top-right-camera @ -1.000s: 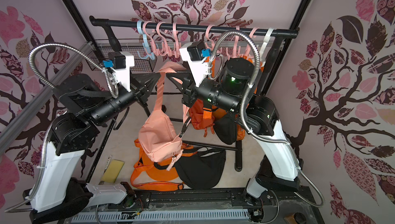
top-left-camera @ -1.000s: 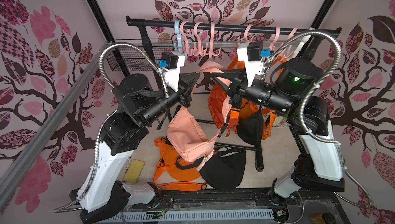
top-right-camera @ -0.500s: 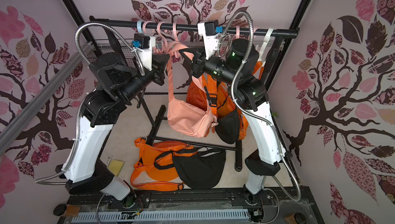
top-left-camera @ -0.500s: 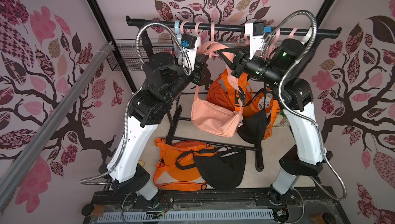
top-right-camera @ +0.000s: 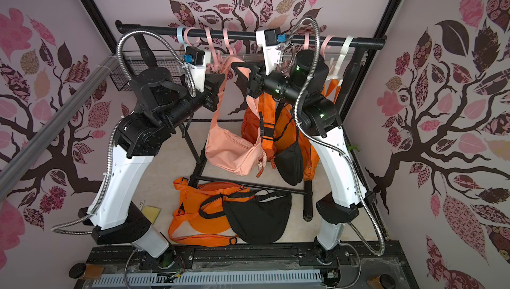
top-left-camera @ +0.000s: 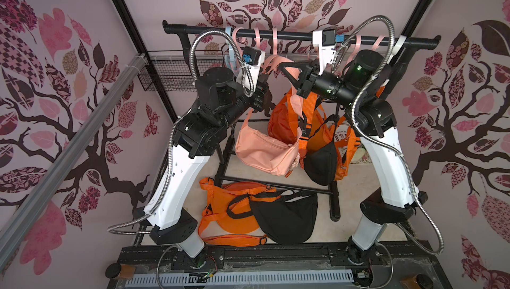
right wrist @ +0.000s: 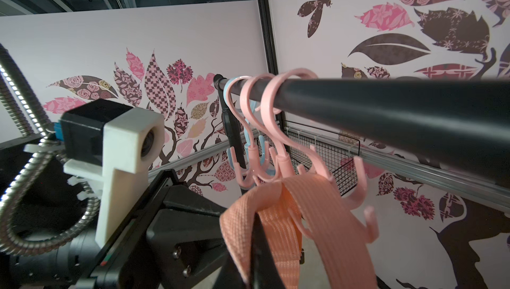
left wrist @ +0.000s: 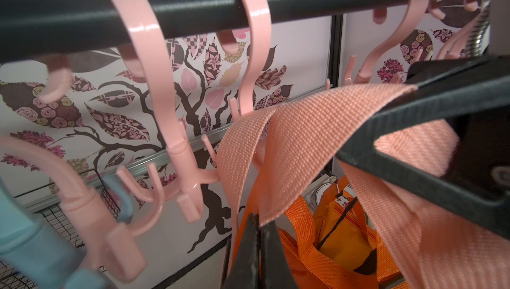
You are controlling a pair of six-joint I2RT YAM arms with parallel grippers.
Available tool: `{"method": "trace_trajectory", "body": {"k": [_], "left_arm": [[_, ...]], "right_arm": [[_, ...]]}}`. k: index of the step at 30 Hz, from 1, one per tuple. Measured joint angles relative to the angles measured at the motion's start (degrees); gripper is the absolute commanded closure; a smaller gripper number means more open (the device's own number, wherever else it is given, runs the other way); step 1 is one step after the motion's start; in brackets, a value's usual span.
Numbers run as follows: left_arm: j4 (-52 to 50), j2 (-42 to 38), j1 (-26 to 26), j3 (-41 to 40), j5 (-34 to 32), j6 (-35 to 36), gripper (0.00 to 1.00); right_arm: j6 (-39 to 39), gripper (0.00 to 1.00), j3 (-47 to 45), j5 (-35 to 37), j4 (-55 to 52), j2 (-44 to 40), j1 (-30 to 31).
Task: Hang the bag on a hook
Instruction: Hang the bag on the hook.
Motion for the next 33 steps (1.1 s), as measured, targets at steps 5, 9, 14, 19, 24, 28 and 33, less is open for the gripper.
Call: {"method": "trace_trajectory", "body": {"k": [5,9,14,19,24,28,33], "left_arm": [[-0.9,0.4,0.1,-0.8,0.7,-0.8,1.0],[-0.9,0.0,0.1,-2.5,1.1,-1.1,1.0],[-0.7,-0.6,0.1,-5.4,1.6,-1.4,1.0],[-0.7,-1.8,0.1,-8.4,2.2,-1.7,1.0],[-0.7,-1.9,0.1,-9.0,2.8,-2.4,1.0],[-0.7,-1.9,0.1,-8.9,3.2,-2.5,1.0],[-0.2,-1.8,0.0,-8.5,4.9,-2.6,1.0]], "right_arm": [[0.4,1.0,-8.9,0.9,2.3,-2.9,0.0],[0.4,1.0,-14.6,1.4,4.4,-5.6,0.0],[0.6,1.0,-19.9,2.1,6.9,-9.0,0.0],[0.6,1.0,-27.8,3.7,9.7,-12.9,0.0],[0.6,1.0,-29.7,4.5,10.3,-13.5,-0.1],[0.7,1.0,-28.1,3.8,9.9,-13.2,-0.1],[1.0,1.0,-23.3,3.1,8.7,-12.2,-0.1]]}}
